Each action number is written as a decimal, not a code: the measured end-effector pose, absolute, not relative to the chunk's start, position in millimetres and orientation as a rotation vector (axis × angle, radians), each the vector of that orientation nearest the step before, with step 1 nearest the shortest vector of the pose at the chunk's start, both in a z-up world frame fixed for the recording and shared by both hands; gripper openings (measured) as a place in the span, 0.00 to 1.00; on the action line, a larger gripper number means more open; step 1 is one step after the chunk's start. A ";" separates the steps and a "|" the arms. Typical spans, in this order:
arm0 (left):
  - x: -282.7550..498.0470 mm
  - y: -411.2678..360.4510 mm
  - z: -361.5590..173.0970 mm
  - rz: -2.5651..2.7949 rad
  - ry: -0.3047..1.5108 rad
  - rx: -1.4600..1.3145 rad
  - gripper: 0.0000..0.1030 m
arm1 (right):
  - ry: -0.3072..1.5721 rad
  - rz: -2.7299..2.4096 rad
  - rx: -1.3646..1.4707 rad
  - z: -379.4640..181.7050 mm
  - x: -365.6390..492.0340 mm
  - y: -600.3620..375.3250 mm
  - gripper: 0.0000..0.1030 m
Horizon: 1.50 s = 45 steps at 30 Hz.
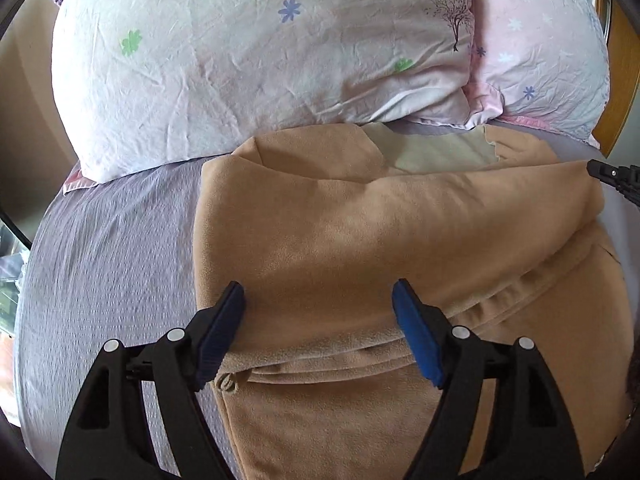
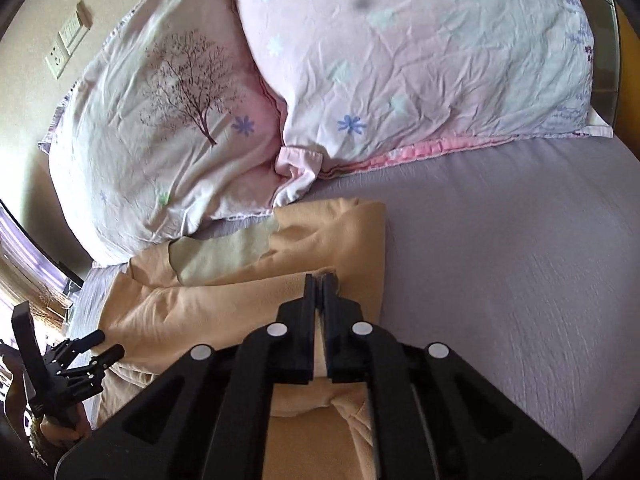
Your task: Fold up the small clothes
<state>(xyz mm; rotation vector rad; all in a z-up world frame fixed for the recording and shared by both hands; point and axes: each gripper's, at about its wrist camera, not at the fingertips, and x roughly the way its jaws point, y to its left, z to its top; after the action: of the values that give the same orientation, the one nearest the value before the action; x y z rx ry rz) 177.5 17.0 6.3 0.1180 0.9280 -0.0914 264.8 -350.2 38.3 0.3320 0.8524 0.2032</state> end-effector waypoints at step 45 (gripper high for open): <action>-91.7 138.5 -60.4 -0.479 0.992 -0.432 0.93 | 1.027 0.664 0.506 -75.3 -37.6 -421.1 0.85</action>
<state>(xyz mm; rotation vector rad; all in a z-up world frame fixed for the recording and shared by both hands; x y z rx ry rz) -91.7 138.5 -60.4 -0.4320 0.9919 -0.4792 -37.6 -421.1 -75.3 0.5063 1.0274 0.6636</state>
